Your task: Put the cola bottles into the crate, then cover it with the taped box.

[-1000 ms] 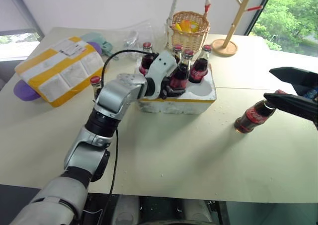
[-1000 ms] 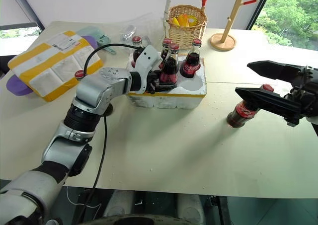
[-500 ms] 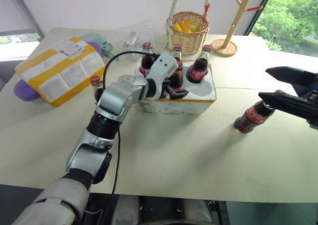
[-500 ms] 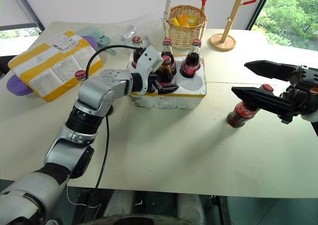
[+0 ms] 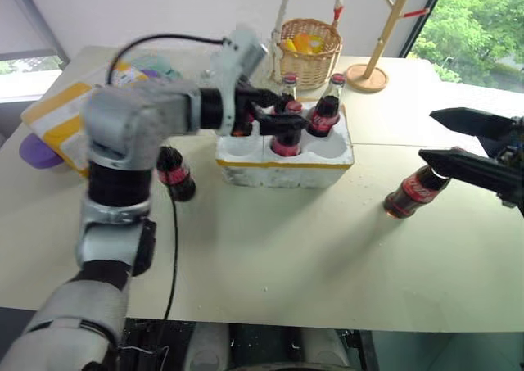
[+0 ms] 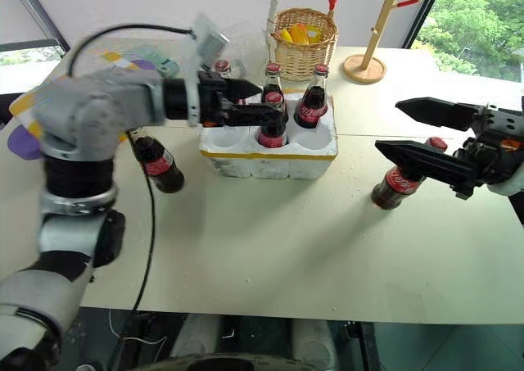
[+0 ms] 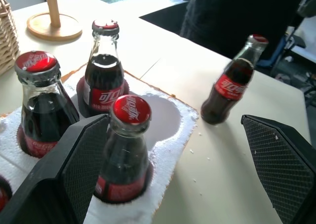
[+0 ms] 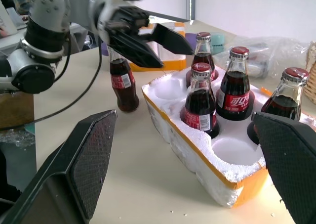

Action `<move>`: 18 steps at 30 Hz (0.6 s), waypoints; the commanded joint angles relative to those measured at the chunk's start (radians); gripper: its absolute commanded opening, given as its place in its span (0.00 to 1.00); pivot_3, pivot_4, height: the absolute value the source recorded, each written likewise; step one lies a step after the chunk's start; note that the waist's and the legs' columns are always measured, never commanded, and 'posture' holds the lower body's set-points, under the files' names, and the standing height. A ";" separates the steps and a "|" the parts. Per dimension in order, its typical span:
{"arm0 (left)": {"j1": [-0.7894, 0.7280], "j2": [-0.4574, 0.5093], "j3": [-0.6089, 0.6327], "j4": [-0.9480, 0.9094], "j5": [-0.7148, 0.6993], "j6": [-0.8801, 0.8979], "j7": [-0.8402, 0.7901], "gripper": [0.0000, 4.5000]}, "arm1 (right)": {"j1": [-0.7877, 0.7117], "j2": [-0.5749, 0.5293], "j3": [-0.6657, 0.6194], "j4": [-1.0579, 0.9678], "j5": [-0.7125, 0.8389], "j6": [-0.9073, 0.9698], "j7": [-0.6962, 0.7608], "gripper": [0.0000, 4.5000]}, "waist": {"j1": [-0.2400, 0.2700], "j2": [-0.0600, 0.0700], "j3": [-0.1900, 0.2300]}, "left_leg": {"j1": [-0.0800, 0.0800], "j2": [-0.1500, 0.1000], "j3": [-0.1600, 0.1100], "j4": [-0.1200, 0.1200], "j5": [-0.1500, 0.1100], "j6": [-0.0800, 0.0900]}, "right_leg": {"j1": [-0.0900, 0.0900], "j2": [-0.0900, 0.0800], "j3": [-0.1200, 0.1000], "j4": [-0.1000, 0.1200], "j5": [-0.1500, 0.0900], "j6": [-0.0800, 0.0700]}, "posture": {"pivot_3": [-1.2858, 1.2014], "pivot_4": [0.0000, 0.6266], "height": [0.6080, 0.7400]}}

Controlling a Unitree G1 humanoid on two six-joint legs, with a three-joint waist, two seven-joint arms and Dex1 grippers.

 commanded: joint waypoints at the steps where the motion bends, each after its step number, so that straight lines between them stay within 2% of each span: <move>1: -0.063 0.071 0.080 -0.067 -0.106 0.086 -0.041 1.00 | -0.022 0.010 0.006 0.006 -0.001 -0.024 0.011 1.00 | 0.000 0.000 0.000 | 0.000 0.000 0.000 0.000 0.000 0.000 | 0.000 0.000 0.000 0.000 0.000 0.000 | 0.52 0.24 1.00; 7: -0.174 0.236 0.156 -0.017 -0.113 0.121 -0.013 1.00 | -0.046 0.017 0.044 0.027 -0.015 -0.034 0.031 1.00 | 0.003 0.000 0.000 | 0.000 0.000 0.000 0.000 0.000 0.000 | 0.000 0.000 0.000 -0.001 0.000 0.000 | 0.52 0.24 1.00; 10: -0.119 0.364 0.171 -0.037 -0.087 0.034 -0.043 1.00 | -0.058 0.021 0.064 0.040 -0.029 -0.043 0.045 1.00 | -0.006 0.000 0.000 | 0.001 0.000 0.001 -0.001 0.000 0.000 | 0.000 0.000 0.000 0.000 0.000 0.000 | 0.52 0.24 1.00; 13: 0.045 0.498 0.242 -0.038 -0.061 -0.095 -0.114 1.00 | -0.064 0.019 0.077 0.050 -0.042 -0.050 0.063 1.00 | -0.016 0.001 0.000 | 0.001 0.001 0.001 -0.001 0.000 0.000 | 0.000 0.000 0.000 0.000 0.000 0.000 | 0.52 0.24 1.00; 16: 0.362 0.614 0.400 -0.048 -0.033 -0.257 -0.267 1.00 | -0.057 0.010 0.092 0.064 -0.078 -0.062 0.103 1.00 | -0.025 0.001 0.000 | 0.002 0.003 0.002 -0.001 0.000 0.000 | 0.000 0.000 0.000 0.000 0.000 0.000 | 0.52 0.24 1.00; 18: 0.547 0.645 0.497 -0.060 -0.026 -0.341 -0.361 1.00 | -0.058 0.005 0.103 0.076 -0.098 -0.069 0.122 1.00 | -0.023 0.001 0.000 | 0.001 0.004 0.003 -0.001 0.000 0.000 | -0.002 0.001 0.000 0.000 0.000 -0.001 | 0.52 0.24 1.00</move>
